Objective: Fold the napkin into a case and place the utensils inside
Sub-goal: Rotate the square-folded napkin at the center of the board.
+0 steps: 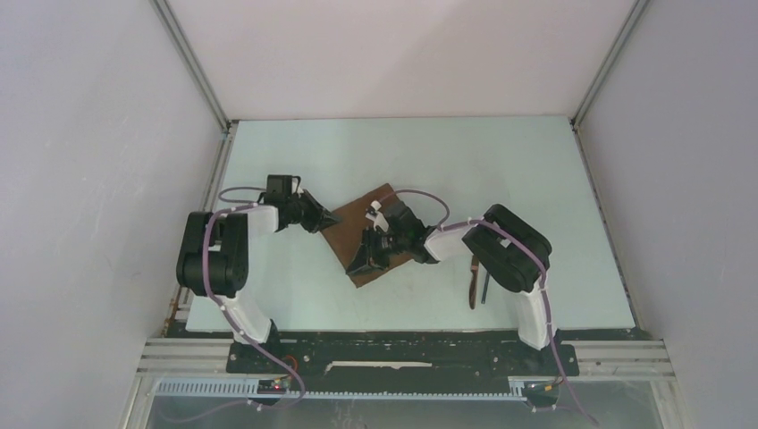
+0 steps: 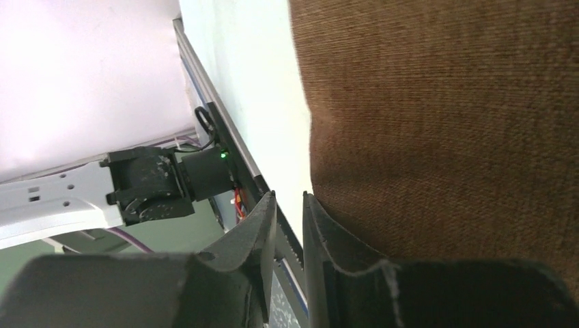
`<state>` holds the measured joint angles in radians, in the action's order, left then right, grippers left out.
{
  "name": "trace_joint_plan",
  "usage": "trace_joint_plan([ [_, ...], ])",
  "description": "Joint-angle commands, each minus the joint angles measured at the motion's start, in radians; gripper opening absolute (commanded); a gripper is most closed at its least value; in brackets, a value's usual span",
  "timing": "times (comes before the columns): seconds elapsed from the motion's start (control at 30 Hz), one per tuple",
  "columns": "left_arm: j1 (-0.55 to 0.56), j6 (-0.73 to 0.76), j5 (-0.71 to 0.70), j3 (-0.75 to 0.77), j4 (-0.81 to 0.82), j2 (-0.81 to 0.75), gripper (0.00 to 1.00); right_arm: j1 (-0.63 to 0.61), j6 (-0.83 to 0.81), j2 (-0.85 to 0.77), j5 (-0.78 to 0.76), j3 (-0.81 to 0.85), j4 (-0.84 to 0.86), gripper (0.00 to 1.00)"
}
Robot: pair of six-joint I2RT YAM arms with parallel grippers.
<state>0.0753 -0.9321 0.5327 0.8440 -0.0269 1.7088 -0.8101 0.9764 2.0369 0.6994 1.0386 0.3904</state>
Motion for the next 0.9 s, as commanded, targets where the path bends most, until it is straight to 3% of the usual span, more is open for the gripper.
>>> trace_joint_plan([
  [0.0,-0.054,0.016,0.049,-0.013,0.059,0.072,0.04,-0.015,0.019,0.050,-0.041,-0.013,0.057,0.28],
  [0.2,-0.121,0.103,0.029,0.050,-0.077,0.164,0.06,-0.055,0.056,0.085,-0.048,-0.023,0.101,0.27],
  [0.3,-0.143,0.130,-0.014,0.049,-0.109,0.129,0.08,-0.071,0.052,0.062,-0.052,-0.029,0.090,0.28],
  [0.4,-0.143,0.184,-0.043,0.090,-0.178,0.073,0.14,-0.072,0.040,0.023,-0.045,-0.030,0.079,0.30],
  [0.5,-0.120,0.209,0.012,0.119,-0.208,0.017,0.25,-0.059,-0.022,-0.052,-0.079,-0.028,0.012,0.38],
  [0.6,-0.093,0.205,0.057,0.099,-0.200,-0.024,0.30,-0.058,-0.085,-0.069,-0.086,0.019,-0.083,0.43],
  [0.87,-0.102,0.177,-0.025,0.023,-0.180,0.019,0.16,-0.074,-0.115,-0.006,-0.100,0.022,-0.131,0.45],
])
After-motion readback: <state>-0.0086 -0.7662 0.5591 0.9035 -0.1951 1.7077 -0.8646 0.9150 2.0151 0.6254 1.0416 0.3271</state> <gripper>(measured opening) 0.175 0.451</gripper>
